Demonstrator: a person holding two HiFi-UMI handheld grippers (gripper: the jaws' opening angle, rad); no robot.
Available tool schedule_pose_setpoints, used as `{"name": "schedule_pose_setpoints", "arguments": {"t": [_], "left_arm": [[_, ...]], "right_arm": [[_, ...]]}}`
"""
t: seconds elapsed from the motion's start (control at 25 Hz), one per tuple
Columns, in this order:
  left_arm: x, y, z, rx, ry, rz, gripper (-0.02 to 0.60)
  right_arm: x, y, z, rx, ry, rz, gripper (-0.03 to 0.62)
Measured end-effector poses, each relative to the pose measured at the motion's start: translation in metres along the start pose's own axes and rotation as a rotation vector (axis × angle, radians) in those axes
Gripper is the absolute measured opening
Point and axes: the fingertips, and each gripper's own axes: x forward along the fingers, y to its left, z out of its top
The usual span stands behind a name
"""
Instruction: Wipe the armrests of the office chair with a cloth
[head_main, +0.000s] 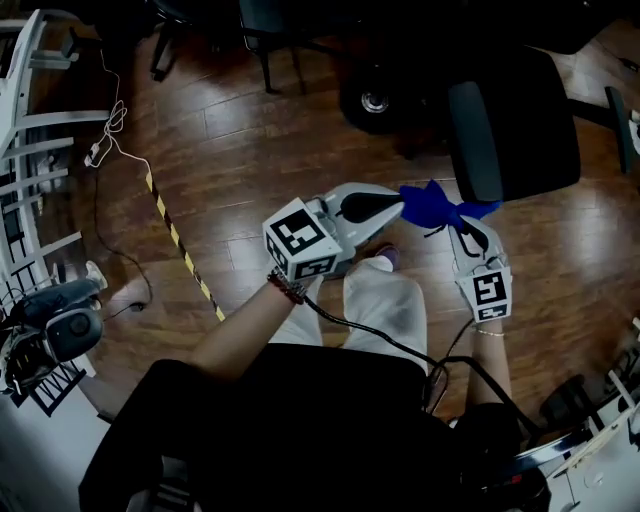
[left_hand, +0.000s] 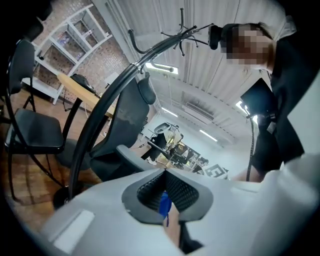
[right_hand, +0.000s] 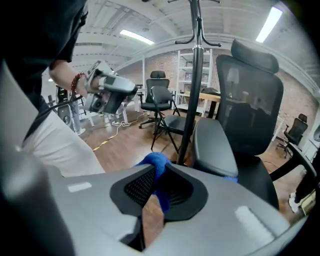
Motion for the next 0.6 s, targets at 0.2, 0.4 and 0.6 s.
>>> {"name": "schedule_pose_setpoints", "arguments": {"t": [0.2,0.4,0.6], "left_arm": [[0.025,0.034,-0.067,0.059,-0.054,-0.03,0.006],[0.053,0.06,-0.102,0.379,-0.153,-0.105,0.006],[0.088,0.108,-0.176,0.549,-0.189,-0.173,0.006]], "right_arm": [[0.013,0.007,-0.007,0.04,-0.239,-0.088,0.044],[0.029,-0.035,-0.004,0.066,-0.527,-0.251,0.044],[0.043,-0.081,-0.01,-0.106,-0.861,-0.492,0.044]]}}
